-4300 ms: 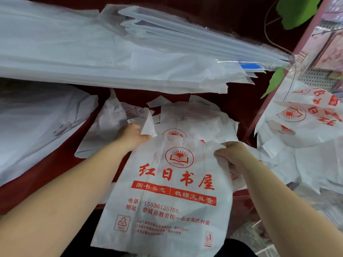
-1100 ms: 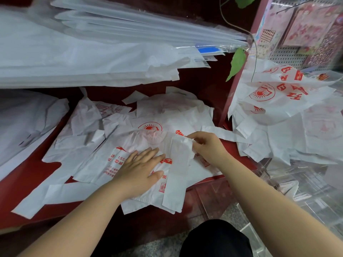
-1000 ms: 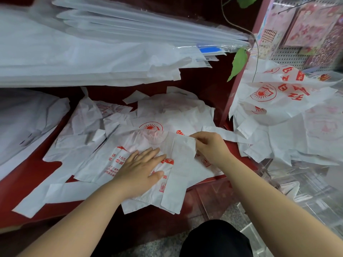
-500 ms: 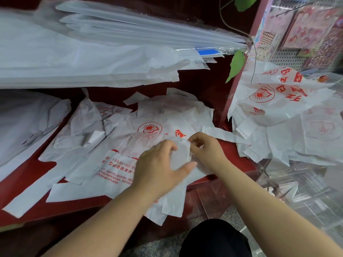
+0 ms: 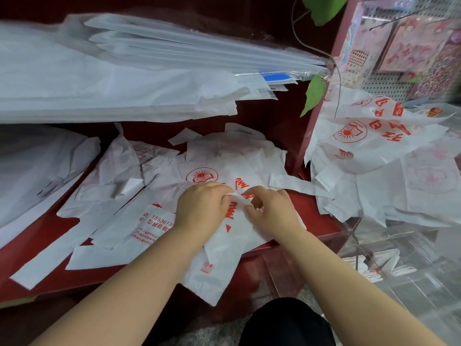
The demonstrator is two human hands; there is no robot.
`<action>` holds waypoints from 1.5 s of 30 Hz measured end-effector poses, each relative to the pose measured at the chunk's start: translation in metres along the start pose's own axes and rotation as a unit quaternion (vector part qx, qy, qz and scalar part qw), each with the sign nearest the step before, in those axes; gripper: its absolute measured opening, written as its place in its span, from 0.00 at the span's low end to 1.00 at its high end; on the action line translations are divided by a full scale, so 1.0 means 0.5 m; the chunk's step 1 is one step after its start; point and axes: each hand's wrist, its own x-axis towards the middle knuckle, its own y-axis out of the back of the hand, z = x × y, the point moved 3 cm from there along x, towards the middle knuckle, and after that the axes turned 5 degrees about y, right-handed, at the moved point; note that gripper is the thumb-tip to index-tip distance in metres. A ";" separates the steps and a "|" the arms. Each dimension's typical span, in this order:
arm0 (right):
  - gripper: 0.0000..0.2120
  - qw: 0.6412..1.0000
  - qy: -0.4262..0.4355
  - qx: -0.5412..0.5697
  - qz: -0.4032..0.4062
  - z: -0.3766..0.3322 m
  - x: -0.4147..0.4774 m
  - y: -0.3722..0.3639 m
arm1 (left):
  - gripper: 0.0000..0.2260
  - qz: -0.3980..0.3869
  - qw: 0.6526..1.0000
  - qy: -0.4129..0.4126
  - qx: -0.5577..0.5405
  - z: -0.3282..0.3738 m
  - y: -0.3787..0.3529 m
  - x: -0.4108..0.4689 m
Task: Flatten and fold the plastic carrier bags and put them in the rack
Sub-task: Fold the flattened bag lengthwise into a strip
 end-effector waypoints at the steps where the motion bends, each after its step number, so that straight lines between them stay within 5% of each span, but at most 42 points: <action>1: 0.07 0.998 0.028 -0.031 0.052 -0.001 -0.002 0.003 | 0.10 0.022 0.999 -0.029 0.007 -0.005 0.002 0.001; 3: 0.08 0.988 0.070 -0.068 0.123 -0.001 -0.006 0.011 | 0.07 0.047 0.995 -0.072 0.047 -0.010 0.006 -0.002; 6: 0.07 0.992 0.058 -0.048 0.106 0.006 -0.008 0.012 | 0.10 -0.058 0.998 -0.006 -0.015 -0.009 -0.004 -0.010; 9: 0.12 0.981 -0.150 0.108 -0.055 0.029 -0.004 0.006 | 0.22 -0.226 0.945 0.088 -0.222 -0.008 -0.036 -0.032; 13: 0.16 0.919 -0.295 0.249 -0.084 0.048 0.000 0.009 | 0.18 -0.263 0.905 0.078 -0.324 0.003 -0.021 -0.035; 21: 0.15 0.925 -0.308 0.197 -0.104 0.069 0.016 0.009 | 0.17 -0.194 0.968 0.109 -0.120 -0.167 0.018 0.028; 26: 0.10 0.930 -0.294 0.182 -0.121 0.065 0.034 0.007 | 0.23 -0.288 0.948 0.131 0.018 -0.231 -0.005 0.018; 29: 0.19 0.957 -0.218 0.148 -0.121 0.053 0.038 0.013 | 0.23 -0.294 0.947 0.117 0.059 -0.221 -0.023 0.005; 32: 0.17 0.973 -0.168 0.113 -0.109 0.049 0.045 0.011 | 0.23 -0.293 0.943 0.117 0.106 -0.219 -0.031 0.005; 38: 0.15 0.931 -0.305 0.170 -0.109 0.077 0.061 -0.007 | 0.22 -0.287 0.943 0.112 0.127 -0.216 -0.034 0.004; 43: 0.12 0.912 -0.335 0.185 -0.149 0.078 0.065 -0.009 | 0.17 -0.161 0.974 0.159 0.000 -0.239 -0.014 0.068; 45: 0.13 0.914 -0.330 0.188 -0.140 0.079 0.063 -0.007 | 0.17 -0.178 0.971 0.157 0.015 -0.257 -0.020 0.104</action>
